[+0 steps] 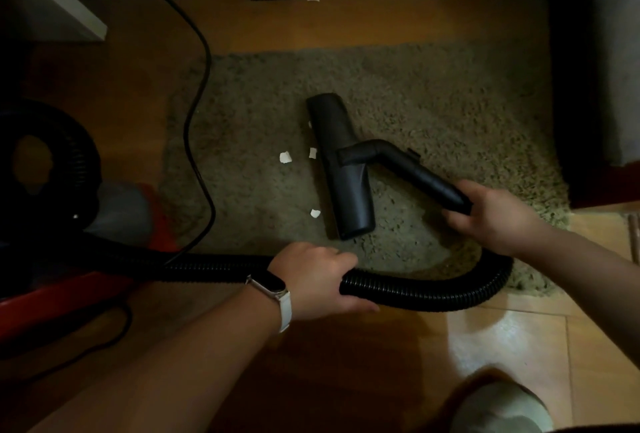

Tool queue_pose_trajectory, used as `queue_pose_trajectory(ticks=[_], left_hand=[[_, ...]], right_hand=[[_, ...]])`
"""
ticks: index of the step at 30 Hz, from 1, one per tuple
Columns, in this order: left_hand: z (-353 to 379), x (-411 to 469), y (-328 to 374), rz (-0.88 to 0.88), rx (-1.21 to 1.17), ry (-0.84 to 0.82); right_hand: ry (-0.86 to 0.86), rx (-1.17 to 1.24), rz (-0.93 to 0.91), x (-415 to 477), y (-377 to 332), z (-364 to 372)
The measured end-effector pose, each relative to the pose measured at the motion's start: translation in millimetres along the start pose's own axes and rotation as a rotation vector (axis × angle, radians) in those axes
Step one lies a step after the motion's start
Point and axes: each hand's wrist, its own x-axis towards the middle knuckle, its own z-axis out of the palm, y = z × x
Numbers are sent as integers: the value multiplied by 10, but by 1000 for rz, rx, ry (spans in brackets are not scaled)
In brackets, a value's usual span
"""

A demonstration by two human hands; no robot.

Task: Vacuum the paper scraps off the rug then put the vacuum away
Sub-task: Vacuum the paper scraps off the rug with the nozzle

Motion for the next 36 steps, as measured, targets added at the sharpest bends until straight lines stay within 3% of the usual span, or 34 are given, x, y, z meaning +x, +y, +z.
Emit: queue_pose_trajectory(ticks=[5, 15, 26, 32, 36], left_hand=[[-38, 96, 59, 32, 43, -5], [41, -127, -41, -6, 22, -149], [-68, 13, -88, -54, -7, 26], [-136, 130, -63, -21, 27, 71], [-73, 105, -17, -12, 12, 14]], right_hand=[[-46, -83, 21, -89, 74, -71], [-80, -301, -125, 107, -399, 106], [40, 28, 82, 333, -217, -200], [88, 14, 76, 186, -20, -306], [-31, -91, 86, 141, -26, -239]])
